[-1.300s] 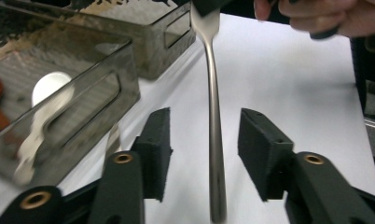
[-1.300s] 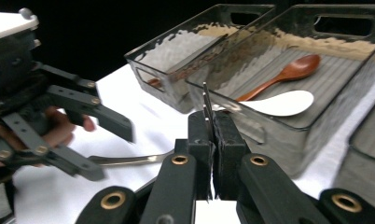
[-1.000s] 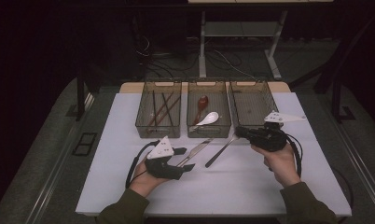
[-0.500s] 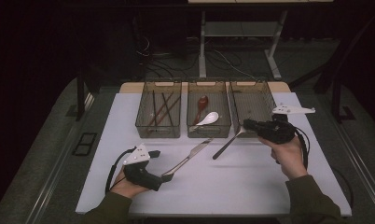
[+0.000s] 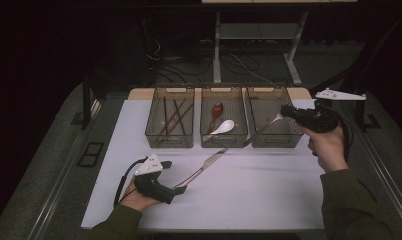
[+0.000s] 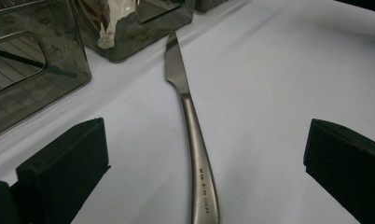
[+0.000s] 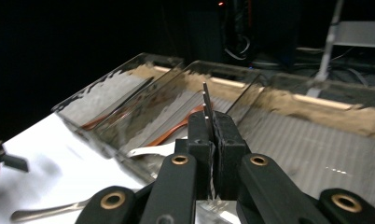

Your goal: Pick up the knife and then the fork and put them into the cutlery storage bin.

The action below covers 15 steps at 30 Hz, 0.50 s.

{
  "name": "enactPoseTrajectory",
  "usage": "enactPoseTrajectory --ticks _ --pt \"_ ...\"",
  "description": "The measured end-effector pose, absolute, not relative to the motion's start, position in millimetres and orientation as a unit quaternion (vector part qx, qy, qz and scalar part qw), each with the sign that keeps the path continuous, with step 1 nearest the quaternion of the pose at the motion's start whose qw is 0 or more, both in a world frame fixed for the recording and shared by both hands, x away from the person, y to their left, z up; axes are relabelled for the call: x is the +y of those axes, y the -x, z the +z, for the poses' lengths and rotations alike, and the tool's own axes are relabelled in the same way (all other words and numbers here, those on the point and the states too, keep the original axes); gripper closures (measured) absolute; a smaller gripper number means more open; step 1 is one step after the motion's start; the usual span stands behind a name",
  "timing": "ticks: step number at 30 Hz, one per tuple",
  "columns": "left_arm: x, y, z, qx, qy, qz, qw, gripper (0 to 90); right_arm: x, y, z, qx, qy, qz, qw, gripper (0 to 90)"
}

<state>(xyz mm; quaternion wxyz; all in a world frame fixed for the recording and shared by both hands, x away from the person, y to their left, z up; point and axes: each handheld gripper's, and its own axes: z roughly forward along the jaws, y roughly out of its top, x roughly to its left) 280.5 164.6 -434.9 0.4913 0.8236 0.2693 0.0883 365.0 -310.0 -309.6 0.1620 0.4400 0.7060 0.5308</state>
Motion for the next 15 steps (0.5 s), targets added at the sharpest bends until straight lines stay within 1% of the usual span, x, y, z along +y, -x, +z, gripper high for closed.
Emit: enactPoseTrajectory --ticks 9,15 --pt "163.0 -278.5 -434.3 0.259 -0.827 0.091 0.491 0.0 -336.1 -379.7 -284.9 0.689 -0.460 0.523 0.201 87.1" --pt "161.5 -277.6 -434.4 0.258 -0.828 0.090 0.490 0.0 -350.5 -393.5 -282.1 0.678 -0.481 0.511 0.217 87.1"
